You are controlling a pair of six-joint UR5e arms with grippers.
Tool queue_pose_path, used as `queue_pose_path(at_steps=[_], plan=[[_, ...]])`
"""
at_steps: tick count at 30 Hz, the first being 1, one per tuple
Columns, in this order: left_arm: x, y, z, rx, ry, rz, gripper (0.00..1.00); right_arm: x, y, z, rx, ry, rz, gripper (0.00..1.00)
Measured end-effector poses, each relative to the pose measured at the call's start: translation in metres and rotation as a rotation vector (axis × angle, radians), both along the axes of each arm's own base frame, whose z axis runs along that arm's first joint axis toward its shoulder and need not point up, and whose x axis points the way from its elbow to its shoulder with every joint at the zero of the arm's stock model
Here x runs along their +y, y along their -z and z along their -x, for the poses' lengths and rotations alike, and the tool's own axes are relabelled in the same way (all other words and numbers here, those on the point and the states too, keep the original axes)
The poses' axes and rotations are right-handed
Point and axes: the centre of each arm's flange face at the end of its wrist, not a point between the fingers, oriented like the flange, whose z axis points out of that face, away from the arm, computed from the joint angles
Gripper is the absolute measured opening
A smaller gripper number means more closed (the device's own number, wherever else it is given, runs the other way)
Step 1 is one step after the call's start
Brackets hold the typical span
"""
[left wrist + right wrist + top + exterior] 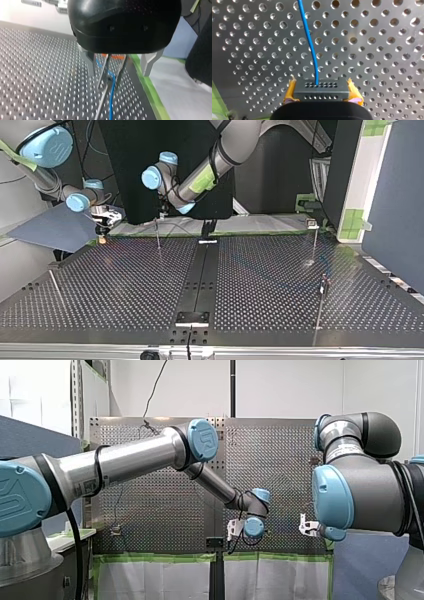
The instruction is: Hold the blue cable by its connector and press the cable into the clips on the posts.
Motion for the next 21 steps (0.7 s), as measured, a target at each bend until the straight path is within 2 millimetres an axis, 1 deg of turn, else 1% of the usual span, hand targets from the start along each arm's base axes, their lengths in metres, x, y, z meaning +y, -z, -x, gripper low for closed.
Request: queue_pose_path(at_steps=[5, 10, 14, 21], plan=[[-0.007, 0.008, 0.014, 0.011, 0.057, 0.018, 0.87, 0.0, -0.001, -0.003, 0.0, -0.005, -0.008, 0.0], [-0.005, 0.018, 0.019, 0.013, 0.082, 0.048, 0.87, 0.001, -0.001, -0.005, 0.001, -0.007, -0.012, 0.0], [-0.003, 0.023, 0.017, 0.002, 0.078, 0.078, 0.87, 0.001, 0.0, -0.006, 0.0, -0.008, -0.018, 0.0], [-0.006, 0.019, 0.007, -0.037, 0.068, 0.124, 0.87, 0.002, 0.0, -0.006, 0.0, -0.009, -0.019, 0.0]])
